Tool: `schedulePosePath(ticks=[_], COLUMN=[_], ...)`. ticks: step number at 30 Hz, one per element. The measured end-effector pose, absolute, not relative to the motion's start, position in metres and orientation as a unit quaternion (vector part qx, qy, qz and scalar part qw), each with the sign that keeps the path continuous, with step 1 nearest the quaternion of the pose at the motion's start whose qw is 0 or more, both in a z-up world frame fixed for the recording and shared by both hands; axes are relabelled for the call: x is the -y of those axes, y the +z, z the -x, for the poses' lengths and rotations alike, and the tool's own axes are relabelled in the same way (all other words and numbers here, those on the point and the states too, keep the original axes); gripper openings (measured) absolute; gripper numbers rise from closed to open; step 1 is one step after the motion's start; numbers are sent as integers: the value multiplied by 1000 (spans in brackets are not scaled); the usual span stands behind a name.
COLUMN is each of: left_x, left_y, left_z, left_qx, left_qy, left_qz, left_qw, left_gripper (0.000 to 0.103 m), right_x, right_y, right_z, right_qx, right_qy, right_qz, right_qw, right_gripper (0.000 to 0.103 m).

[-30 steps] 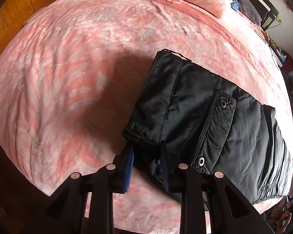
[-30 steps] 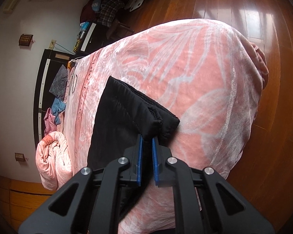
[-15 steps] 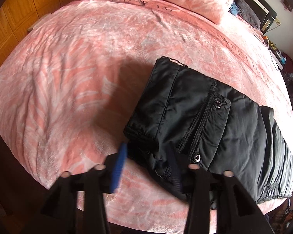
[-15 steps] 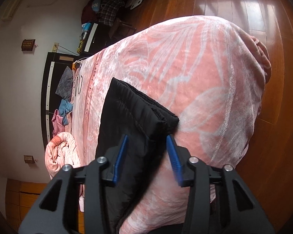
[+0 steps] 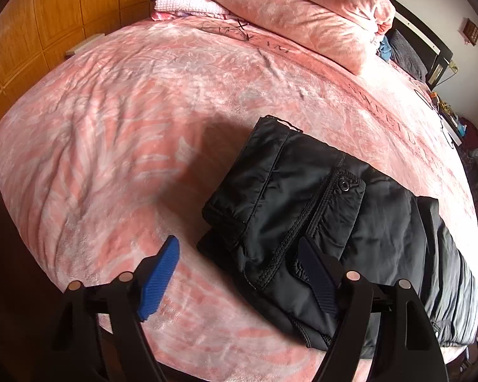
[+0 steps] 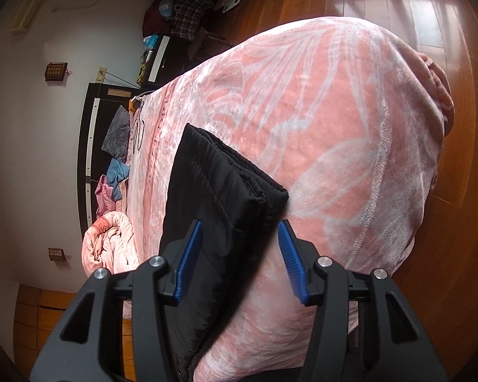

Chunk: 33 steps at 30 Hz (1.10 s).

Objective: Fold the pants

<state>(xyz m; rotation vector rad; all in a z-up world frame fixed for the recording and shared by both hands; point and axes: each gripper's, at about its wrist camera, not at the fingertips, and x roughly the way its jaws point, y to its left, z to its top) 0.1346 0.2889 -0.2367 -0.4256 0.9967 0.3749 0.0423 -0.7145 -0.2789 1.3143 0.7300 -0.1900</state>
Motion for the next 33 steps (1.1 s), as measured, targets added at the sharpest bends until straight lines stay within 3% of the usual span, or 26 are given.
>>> schedulePosePath(ticks=[22, 29, 33], left_x=[-266, -266, -263], left_y=[-254, -254, -254], left_z=[-130, -130, -127], left_qx=[-431, -424, -415], left_qy=[227, 230, 232], left_qz=[201, 198, 195], left_qw=[850, 854, 858], left_gripper=[79, 79, 79], right_x=[719, 714, 705], right_y=[-305, -289, -262], right_z=[-62, -67, -73], right_qx=[-283, -295, -301], right_qy=[-34, -39, -52], right_qz=[-620, -593, -558], right_qw=[731, 749, 772], right_gripper=[52, 23, 19])
